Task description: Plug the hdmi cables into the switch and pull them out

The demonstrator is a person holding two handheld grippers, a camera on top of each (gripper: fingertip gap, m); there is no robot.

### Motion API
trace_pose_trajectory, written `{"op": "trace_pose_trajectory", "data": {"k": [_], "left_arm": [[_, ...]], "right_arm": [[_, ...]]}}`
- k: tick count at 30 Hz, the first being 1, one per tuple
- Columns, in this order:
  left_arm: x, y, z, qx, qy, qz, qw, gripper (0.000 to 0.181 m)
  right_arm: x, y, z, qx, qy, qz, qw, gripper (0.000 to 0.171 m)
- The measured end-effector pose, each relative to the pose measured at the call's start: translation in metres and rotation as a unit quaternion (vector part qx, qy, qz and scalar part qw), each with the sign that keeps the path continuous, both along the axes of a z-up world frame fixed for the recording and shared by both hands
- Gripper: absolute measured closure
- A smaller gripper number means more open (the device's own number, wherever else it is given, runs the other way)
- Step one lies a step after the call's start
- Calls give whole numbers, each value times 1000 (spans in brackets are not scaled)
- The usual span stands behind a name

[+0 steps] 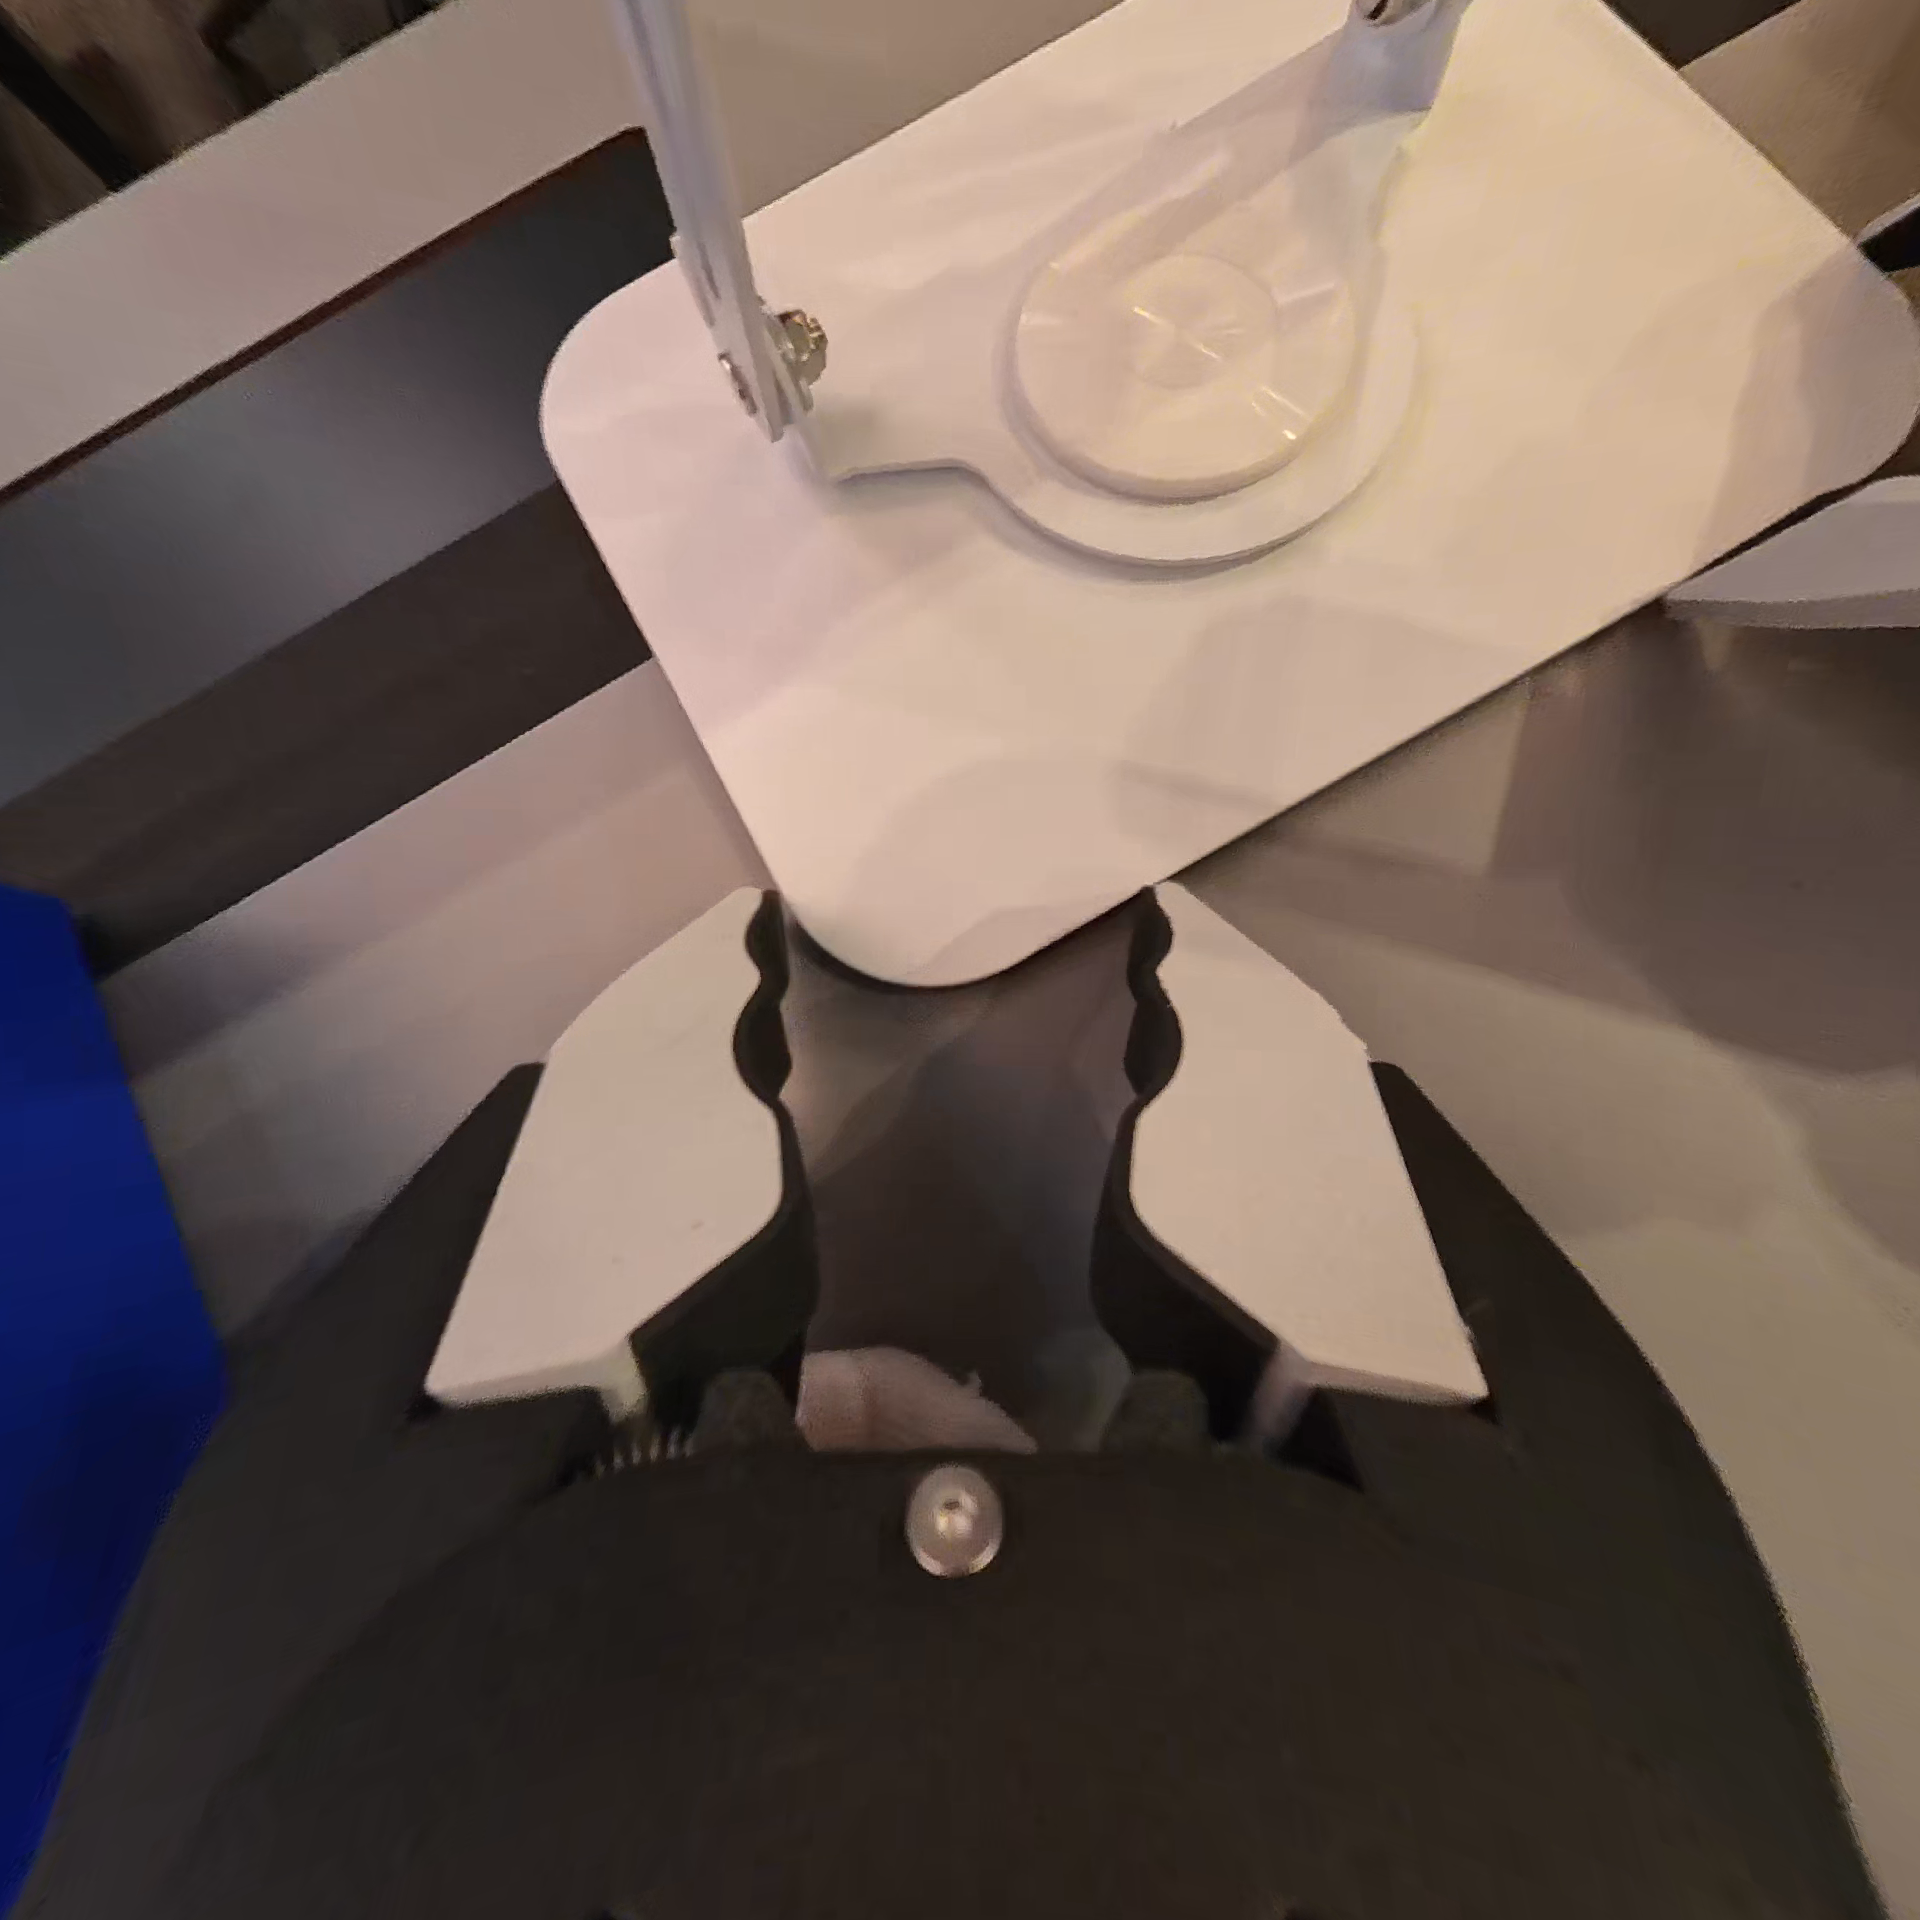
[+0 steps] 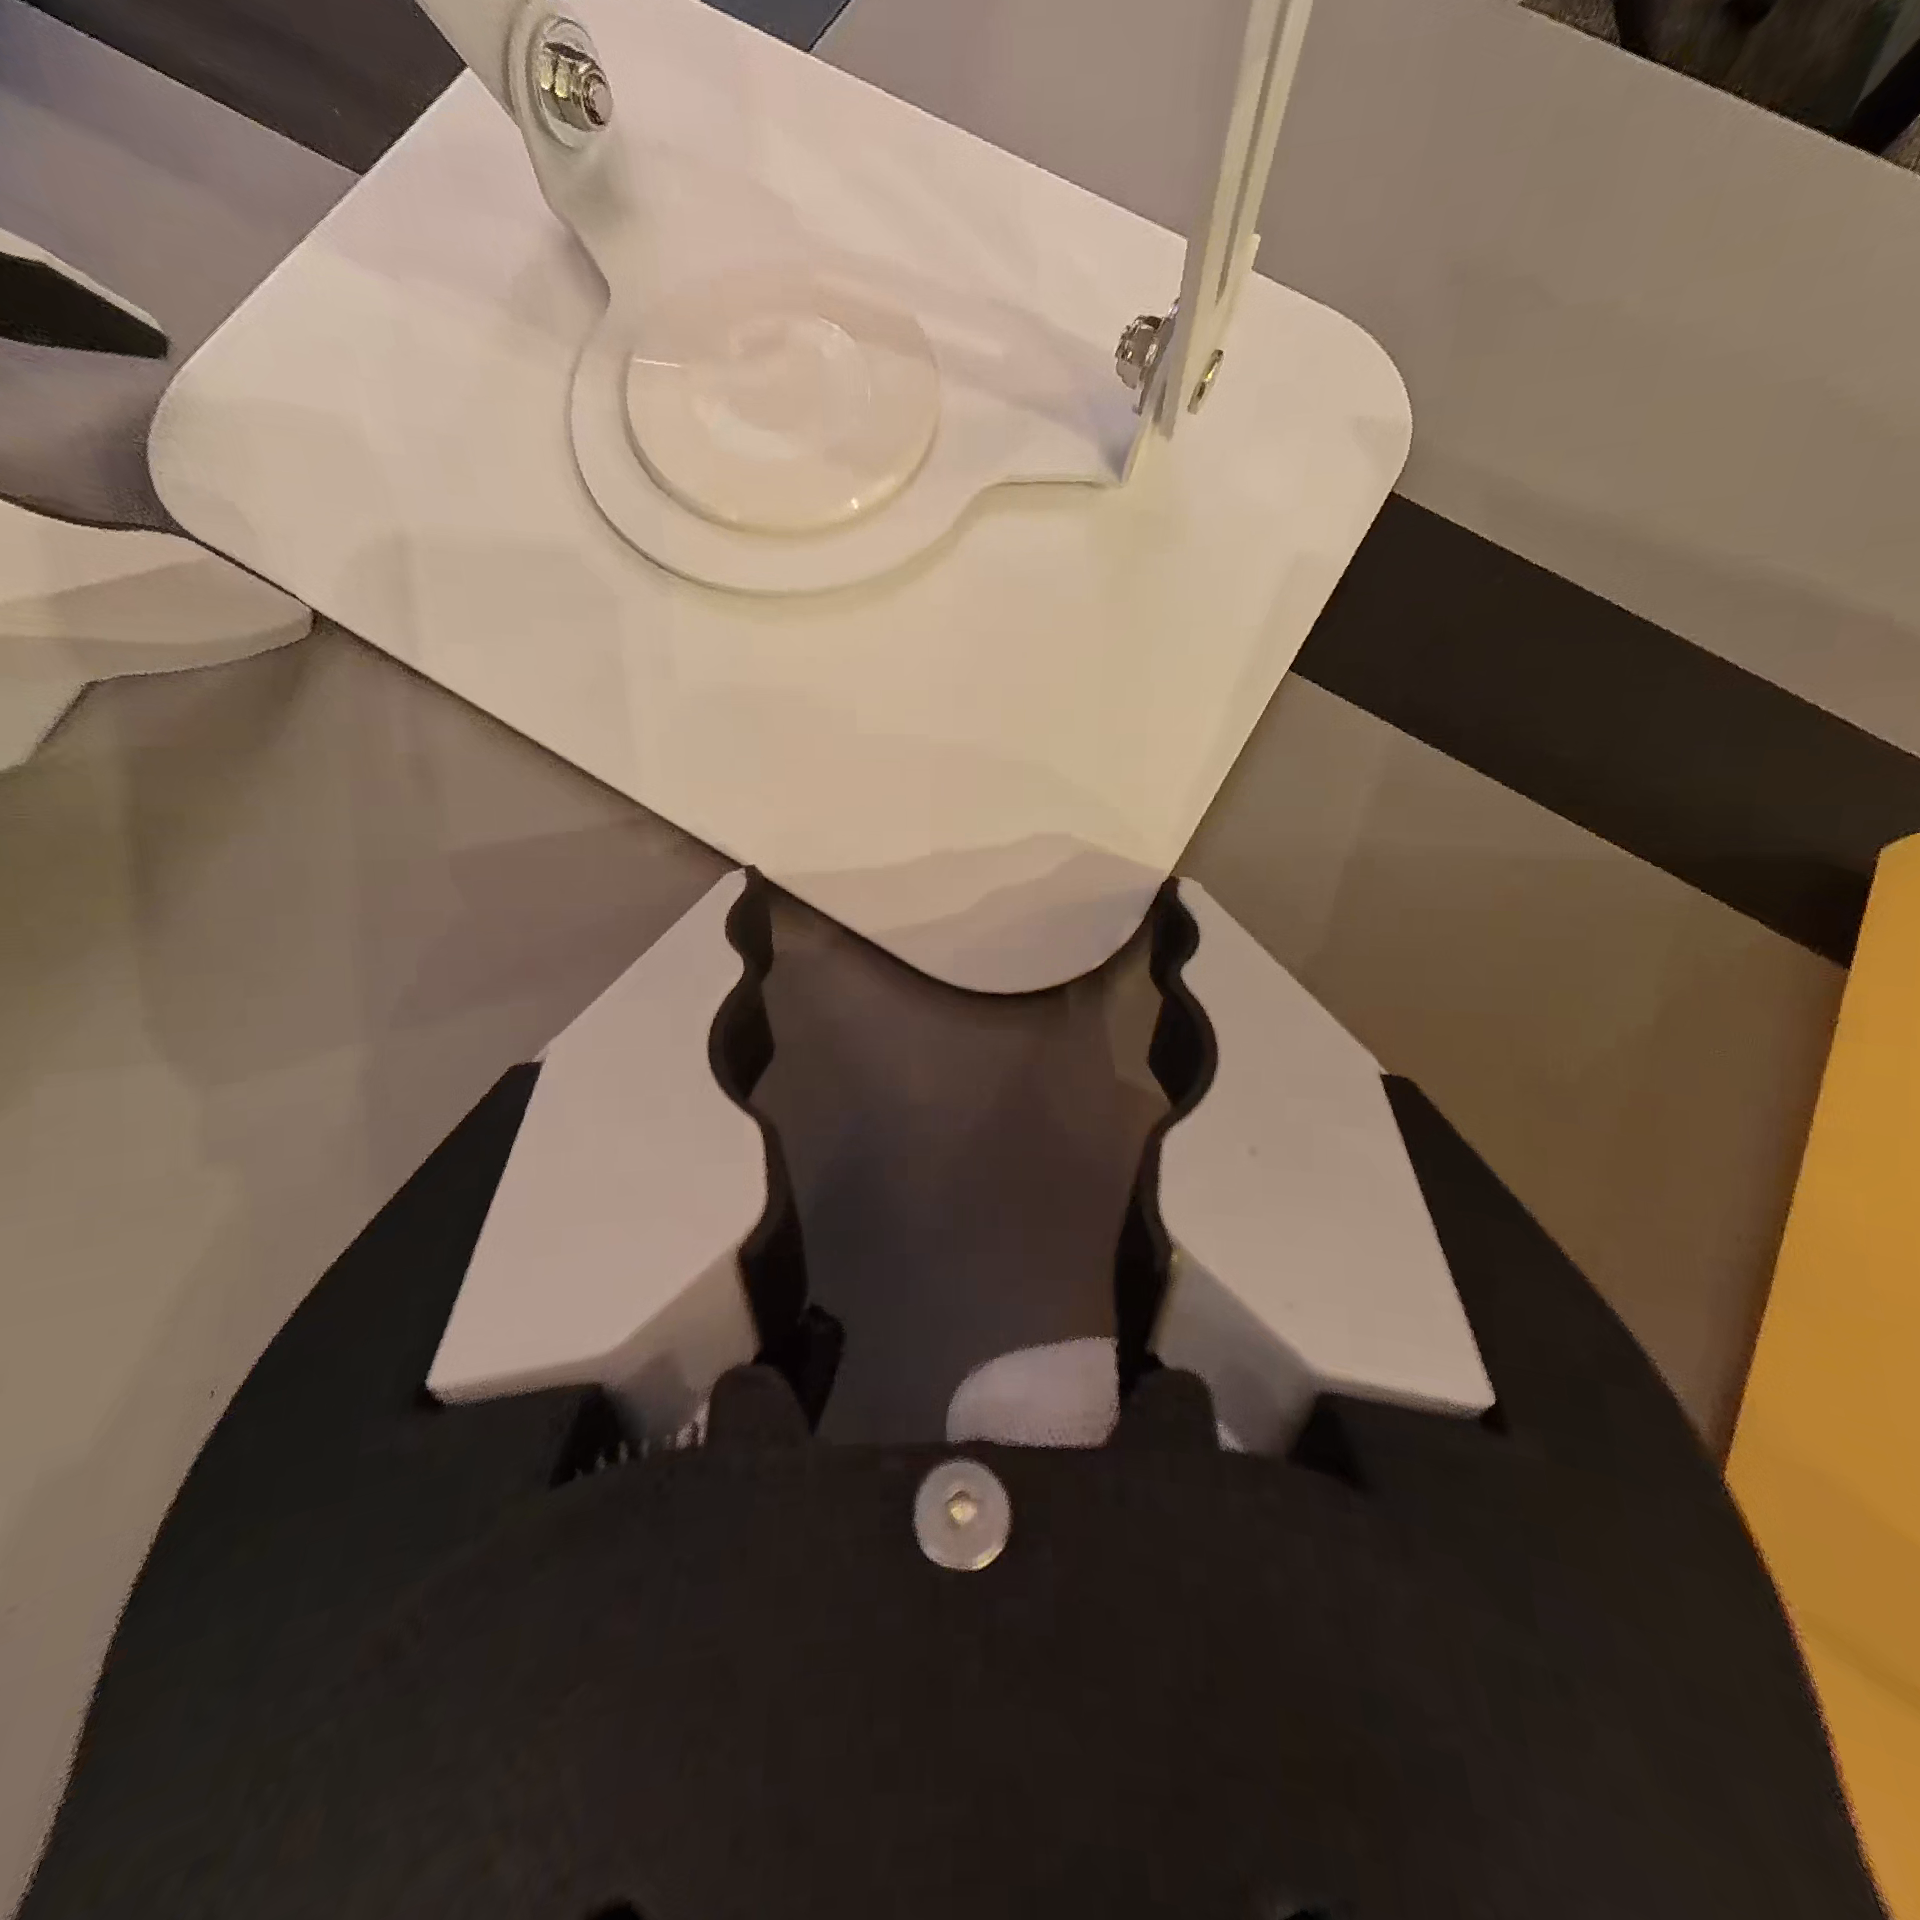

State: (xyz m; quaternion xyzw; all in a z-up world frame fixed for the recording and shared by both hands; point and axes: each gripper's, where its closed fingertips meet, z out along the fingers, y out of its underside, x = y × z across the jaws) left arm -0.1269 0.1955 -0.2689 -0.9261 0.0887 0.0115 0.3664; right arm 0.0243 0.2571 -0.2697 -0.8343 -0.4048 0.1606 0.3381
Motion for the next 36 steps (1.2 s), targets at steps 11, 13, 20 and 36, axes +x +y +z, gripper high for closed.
{"op": "trace_pose_trajectory", "data": {"k": [11, 13, 20, 36], "left_arm": [[2, 19, 1, 4, -6, -10, 1000, 125], [2, 25, 1, 4, -7, -12, 1000, 124], [-3, 47, 1, 8, -3, 1, 1000, 128], [-2, 66, 1, 8, -1, 6, 1000, 104]], "right_arm": [[-9, 12, 0, 2, 1, -4, 1000, 99], [-11, 16, 0, 2, 2, -6, 1000, 99], [-22, 37, 0, 2, 4, -14, 1000, 99], [-33, 56, 1, 7, 18, -3, 1000, 88]]}}
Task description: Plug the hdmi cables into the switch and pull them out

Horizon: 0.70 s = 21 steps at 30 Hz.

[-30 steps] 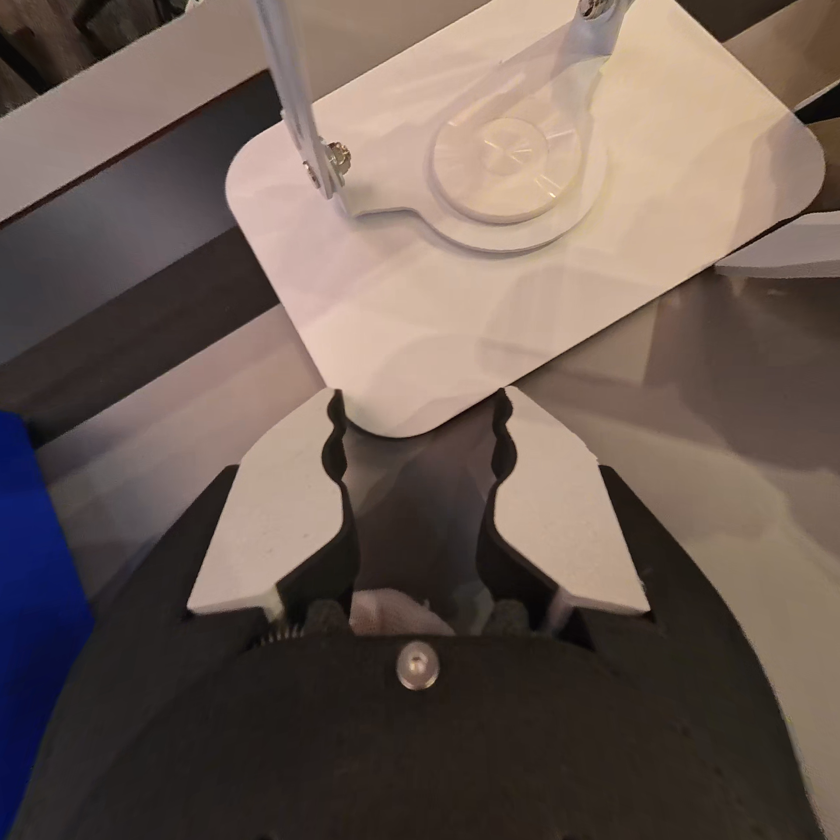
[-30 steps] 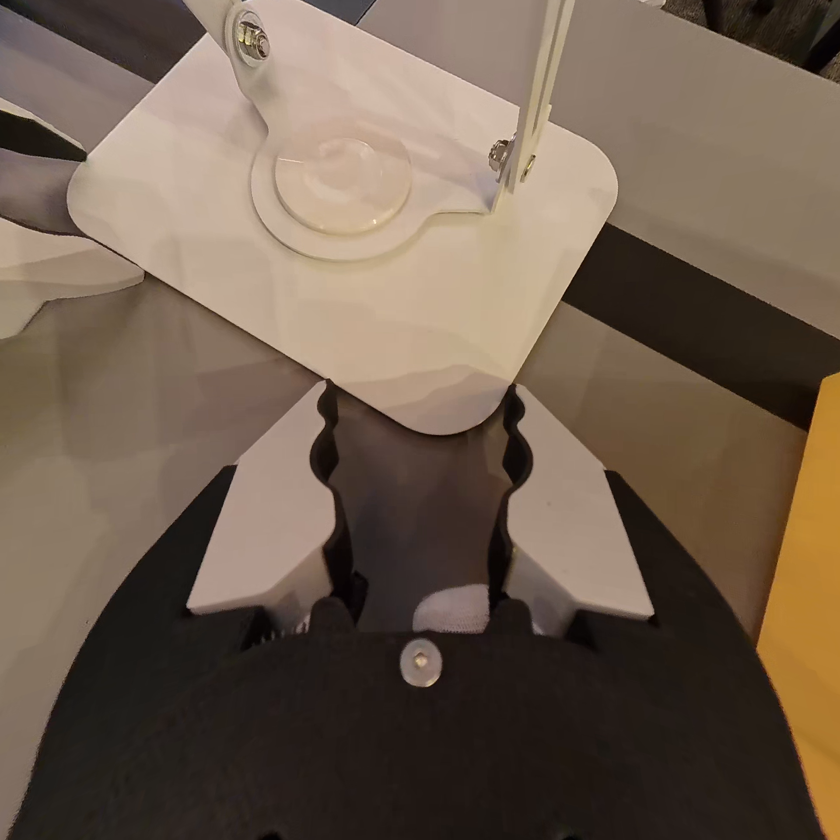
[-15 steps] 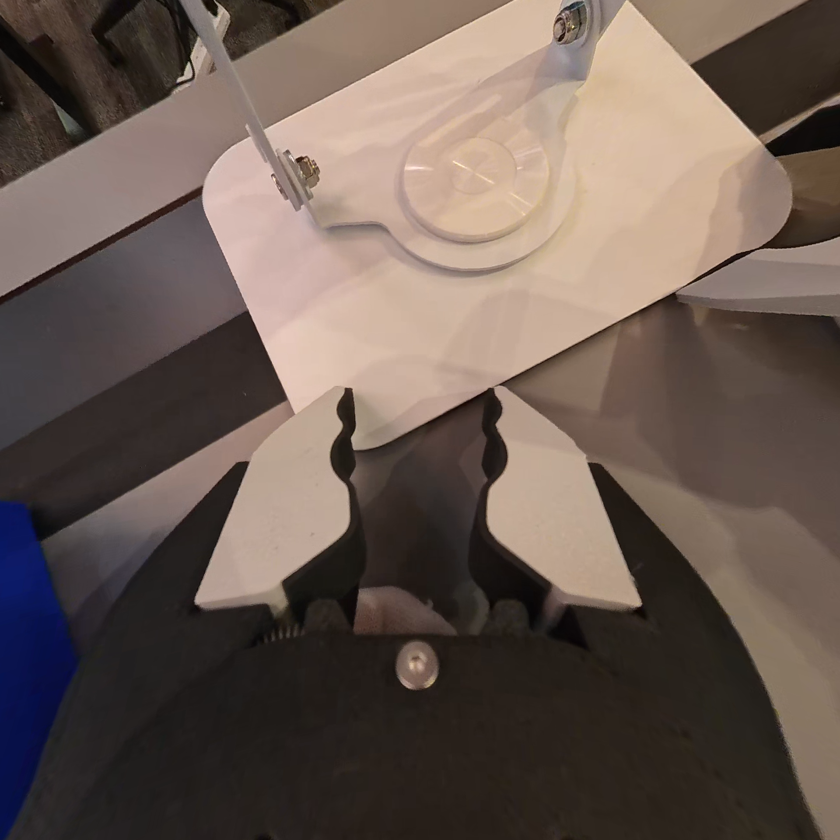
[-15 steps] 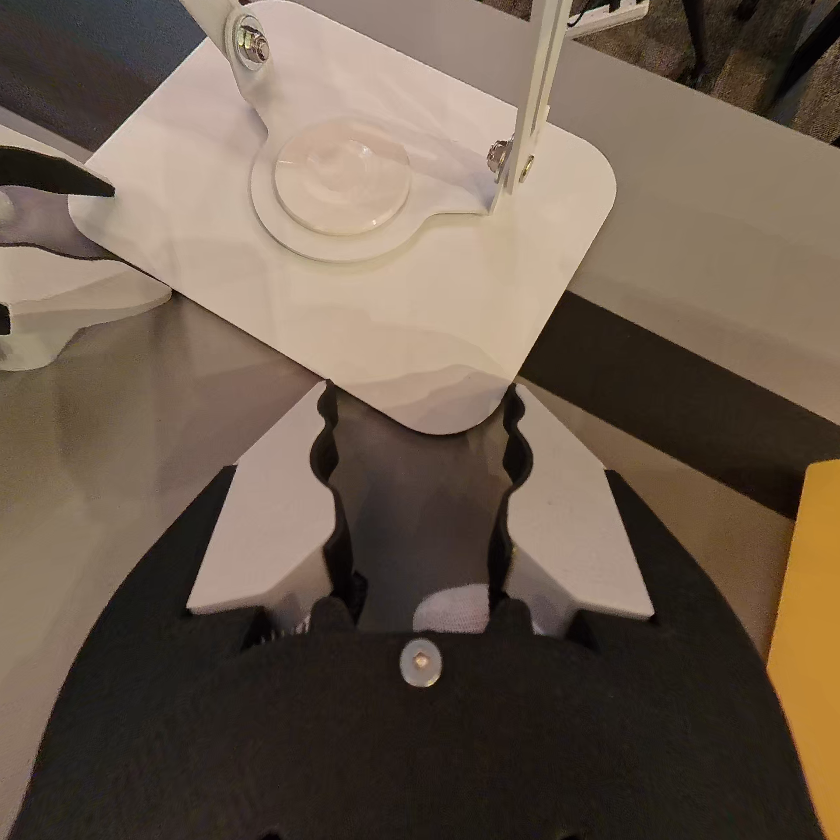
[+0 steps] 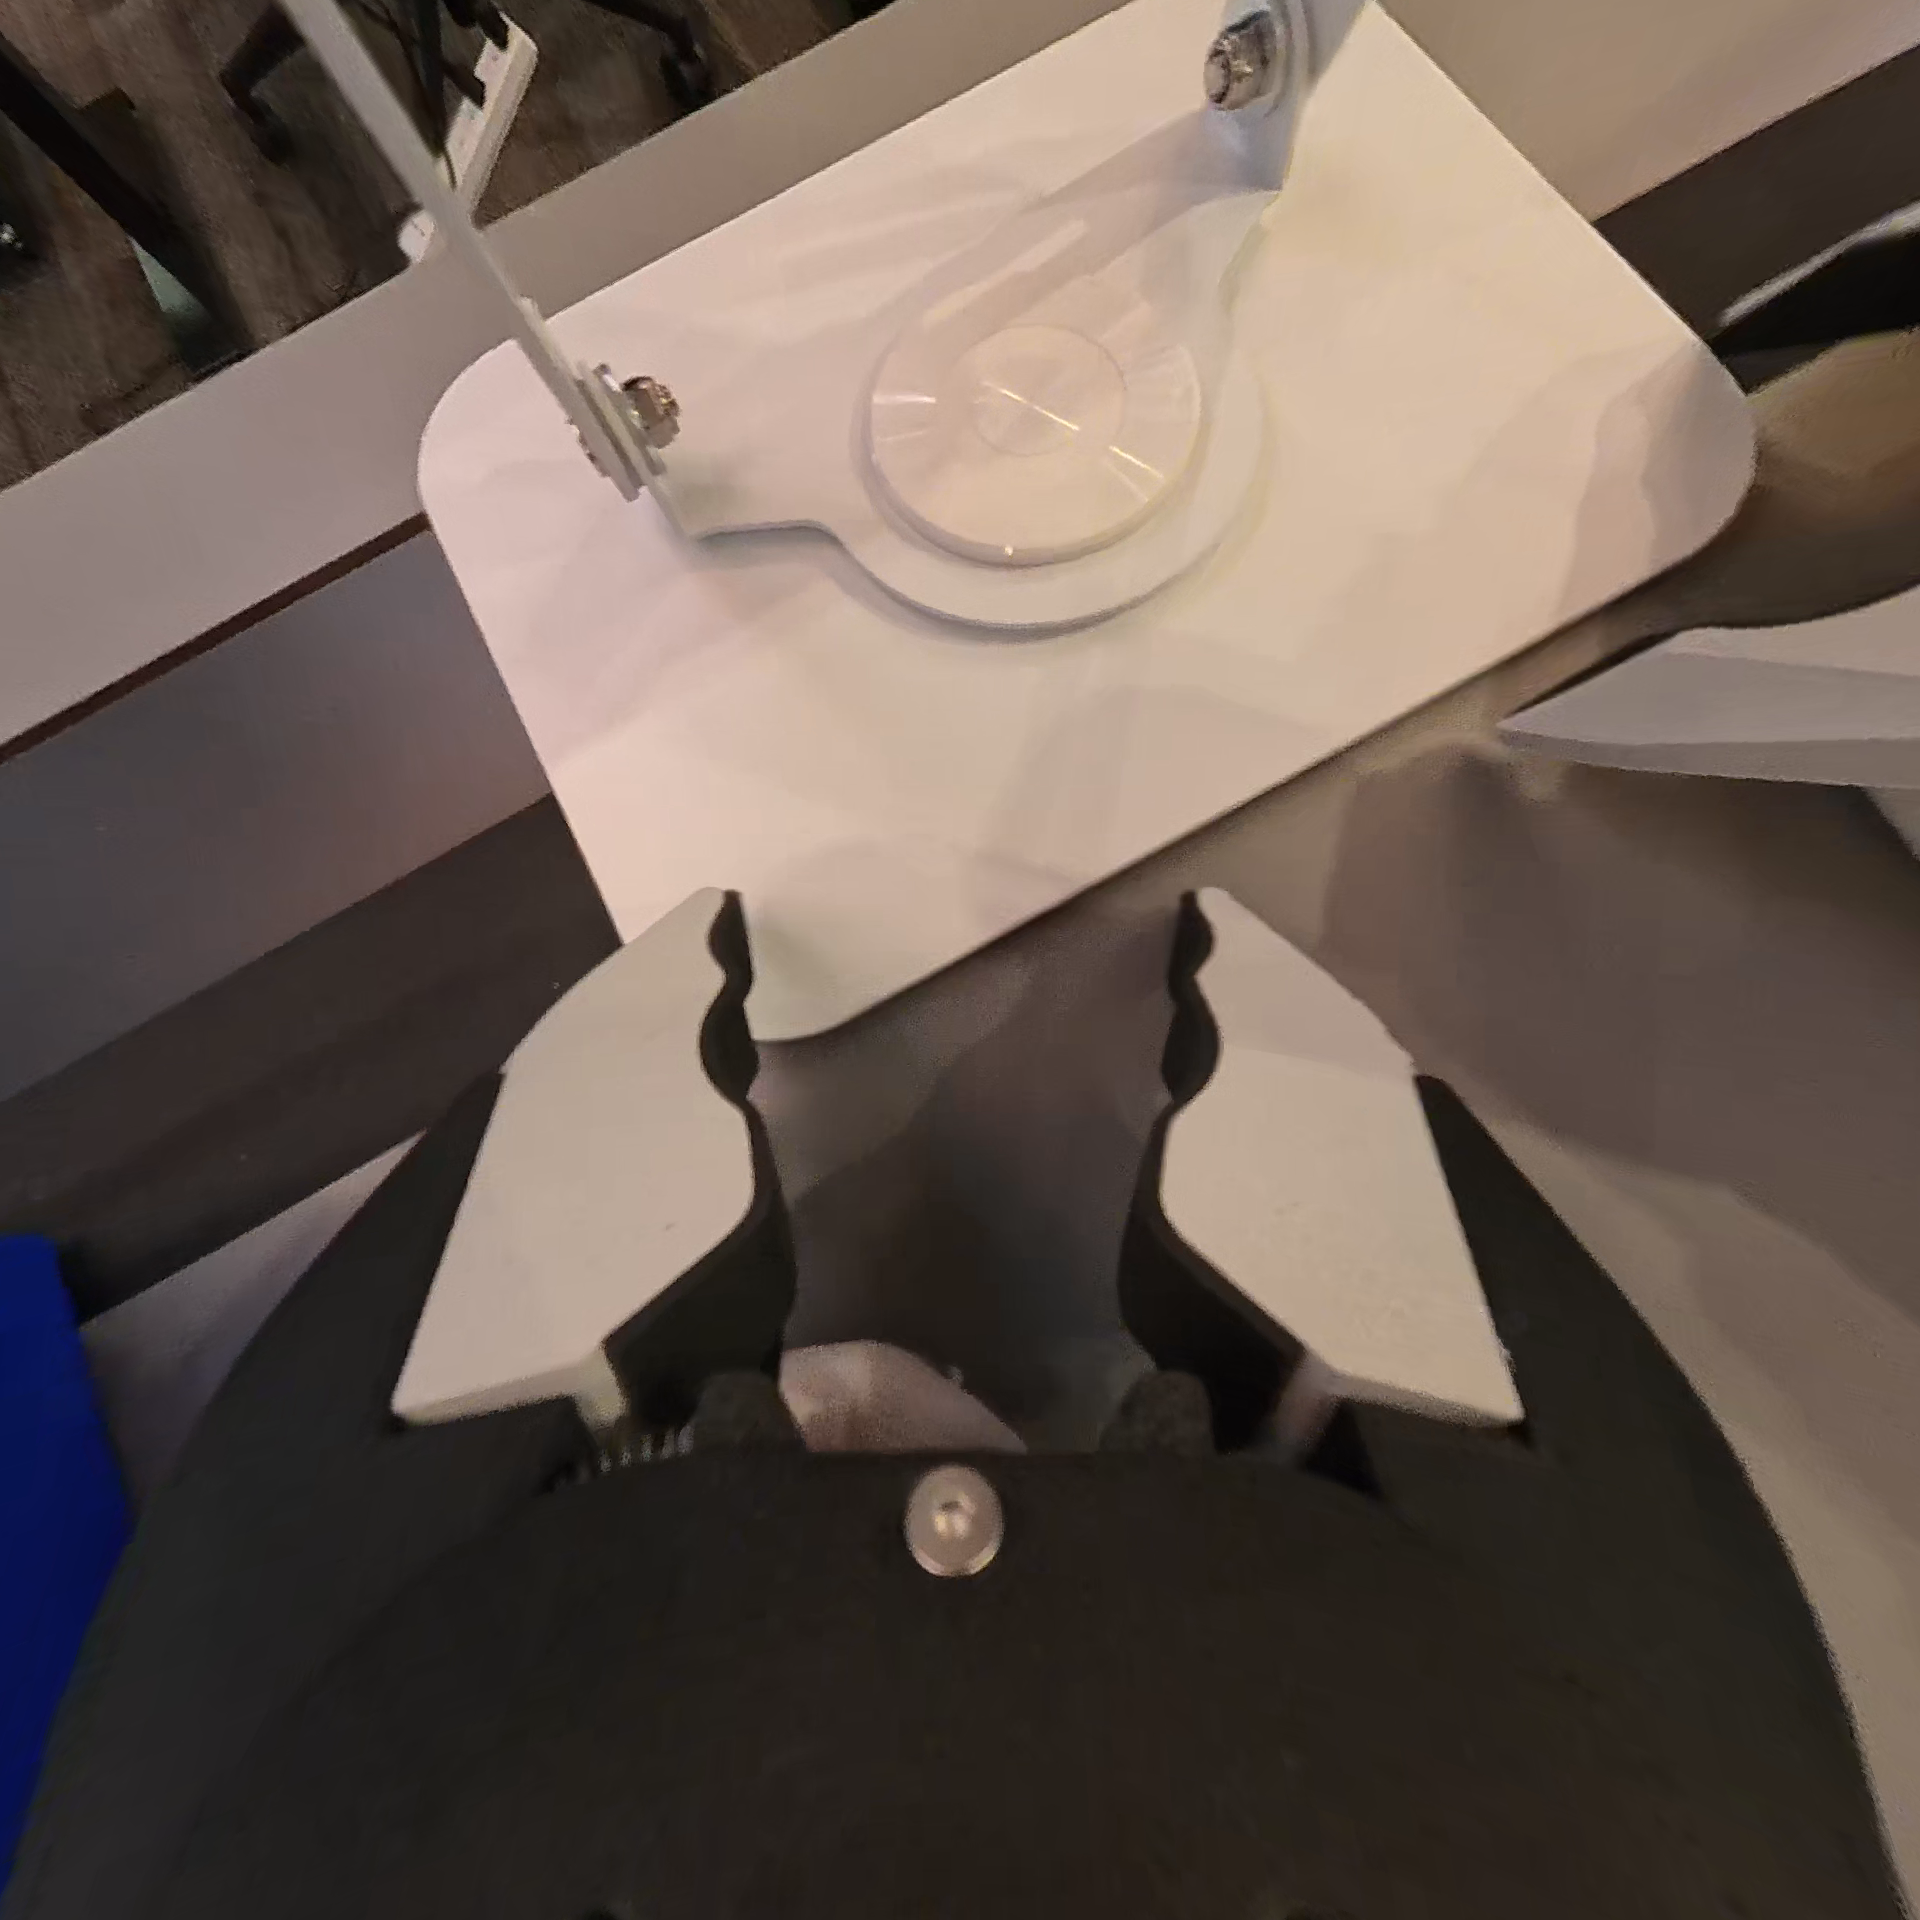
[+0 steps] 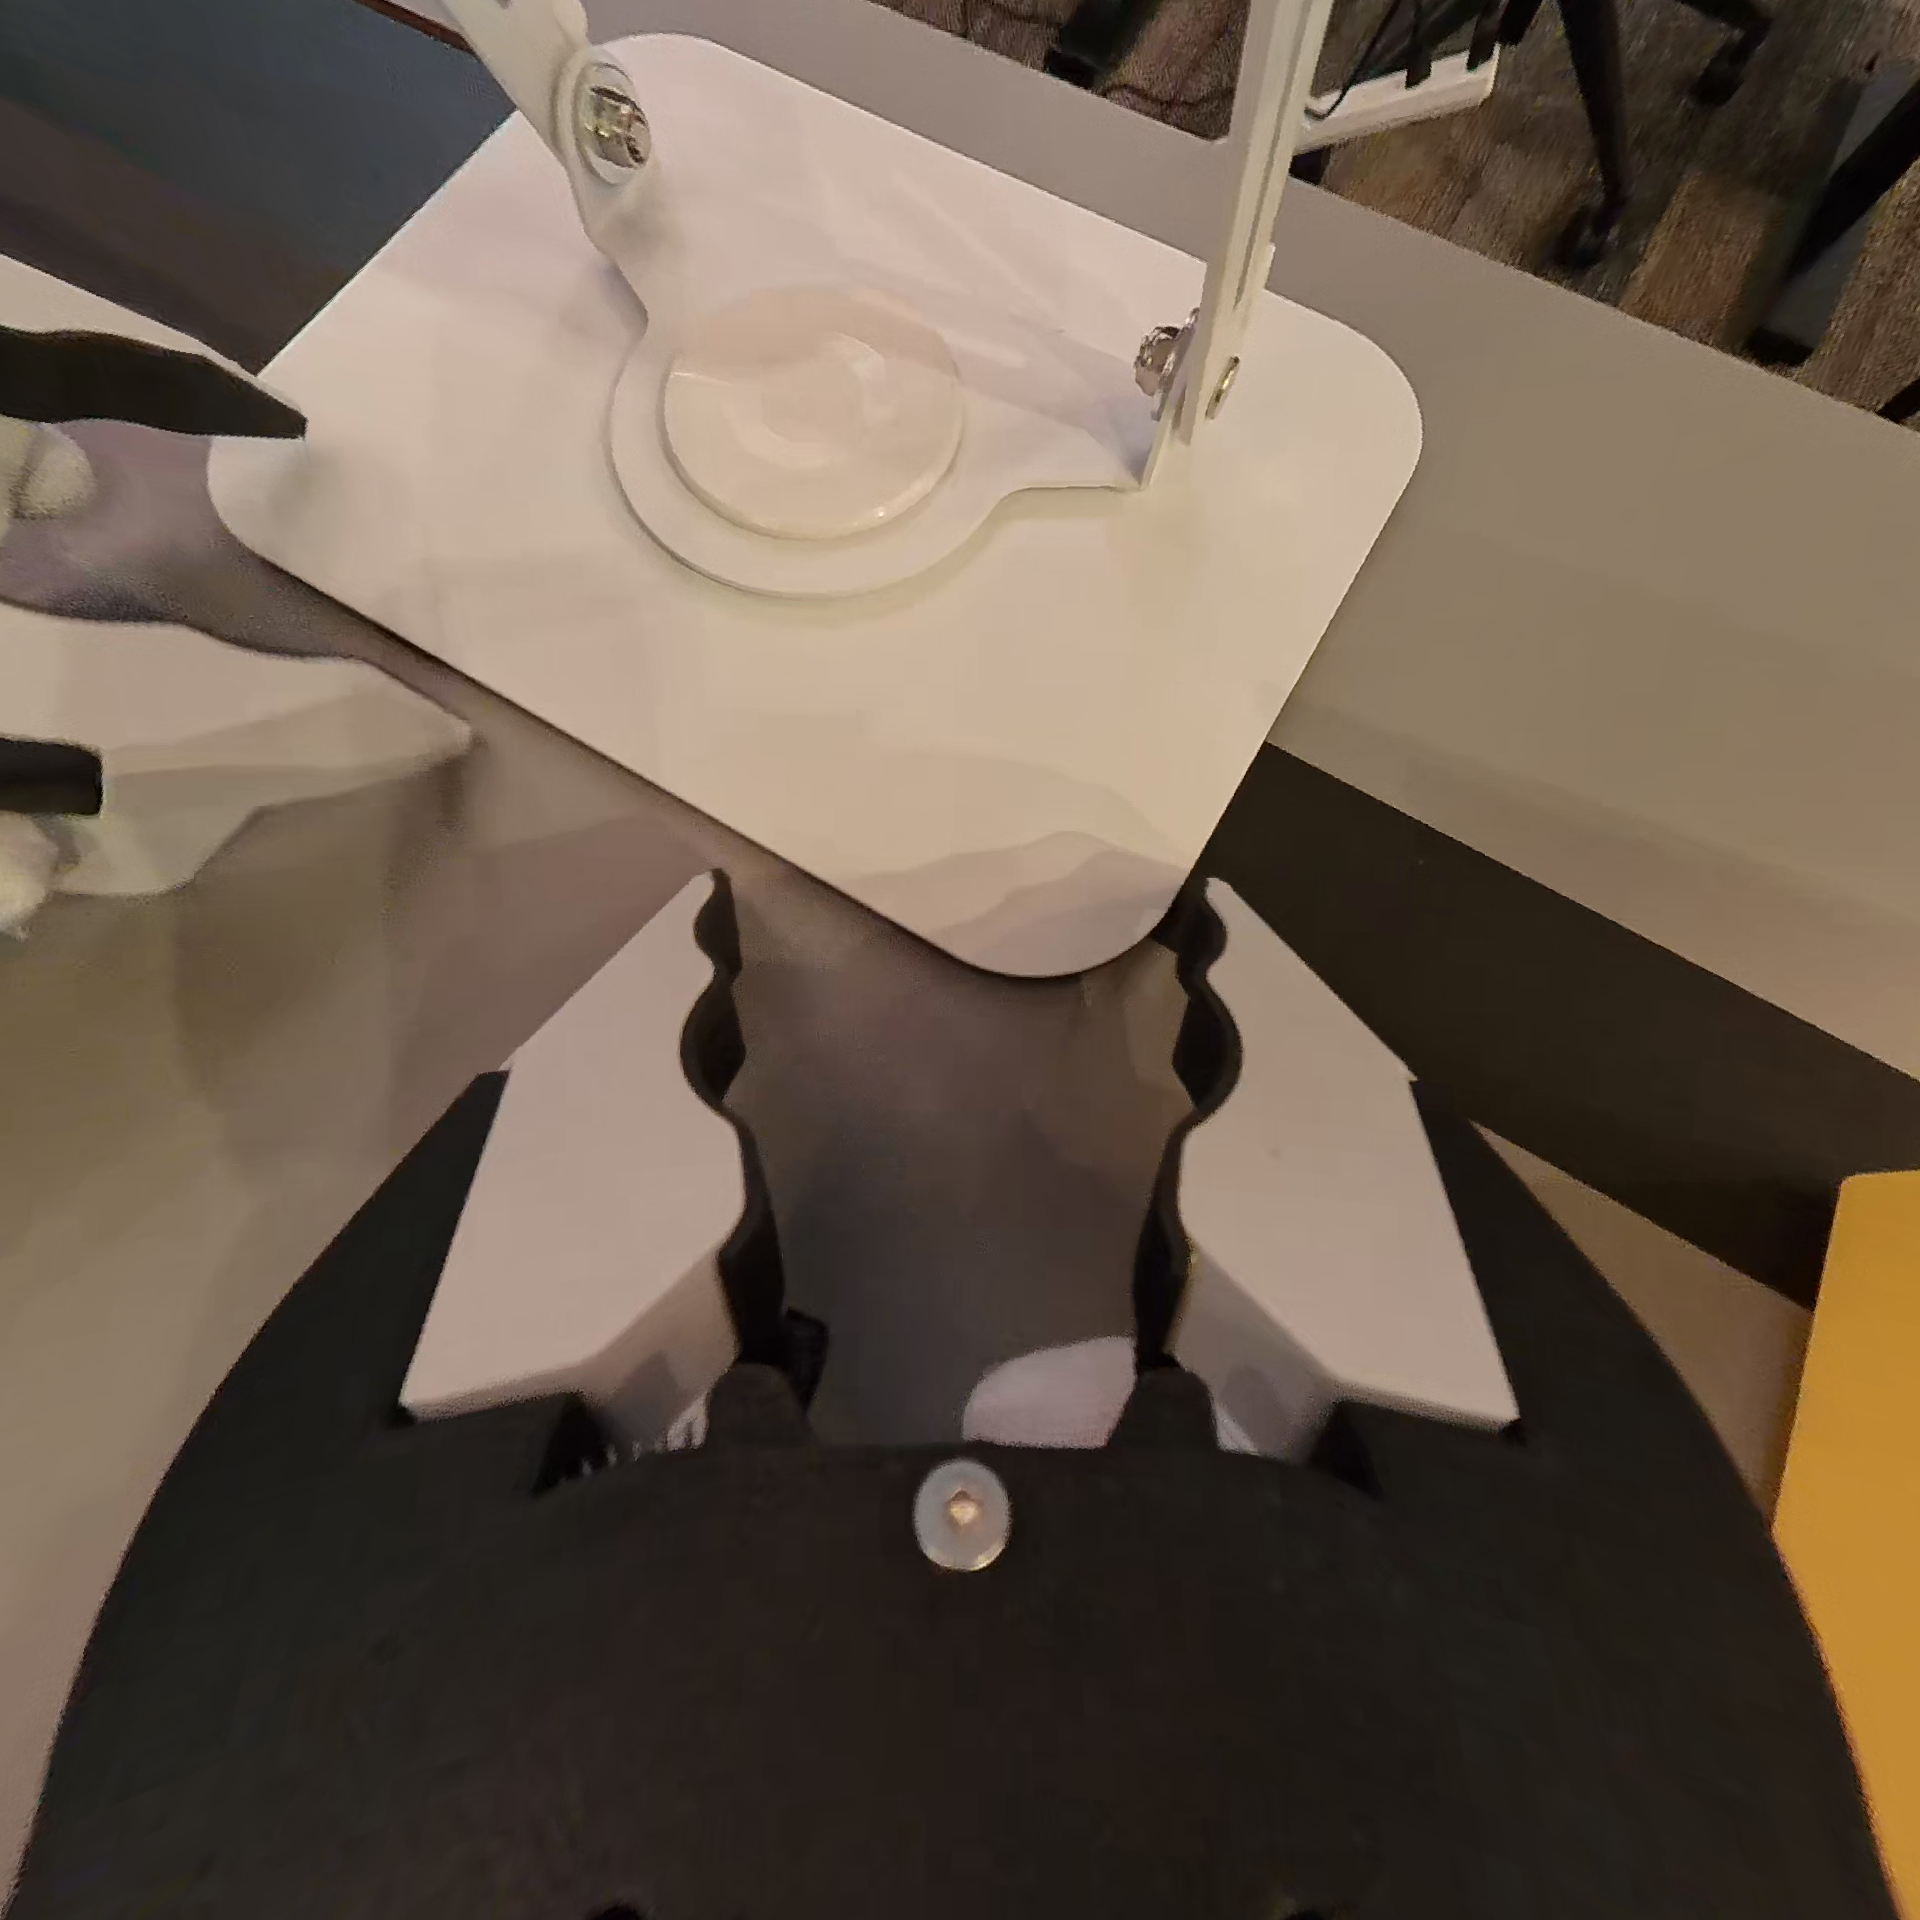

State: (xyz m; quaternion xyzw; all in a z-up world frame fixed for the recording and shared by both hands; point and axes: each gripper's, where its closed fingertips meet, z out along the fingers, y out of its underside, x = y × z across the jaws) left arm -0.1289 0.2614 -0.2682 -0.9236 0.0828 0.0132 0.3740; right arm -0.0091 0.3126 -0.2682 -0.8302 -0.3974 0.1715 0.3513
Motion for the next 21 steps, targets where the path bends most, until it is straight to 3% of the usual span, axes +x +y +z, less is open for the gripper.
{"op": "trace_pose_trajectory", "data": {"k": [4, 7, 12, 14, 17, 21], "left_arm": [[16, -19, 15, 34, -21, -20, 999, 97], [5, -28, 55, 127, -28, 8, 991, 96], [-30, -38, 168, 300, -55, 54, 951, 106], [-46, -32, 200, 330, -33, 59, 942, 112], [-72, -11, 223, 335, -27, 81, 938, 125], [-81, 22, 230, 330, -40, 58, 941, 144]], "right_arm": [[1, -10, 9, 18, 32, 13, 999, 77], [5, -16, 36, 72, 80, -3, 994, 78], [19, -29, 166, 228, 187, -36, 955, 102], [14, -27, 201, 247, 180, -27, 952, 105], [17, -3, 244, 271, 183, -57, 943, 106], [25, 32, 255, 231, 201, -88, 948, 107]]}}
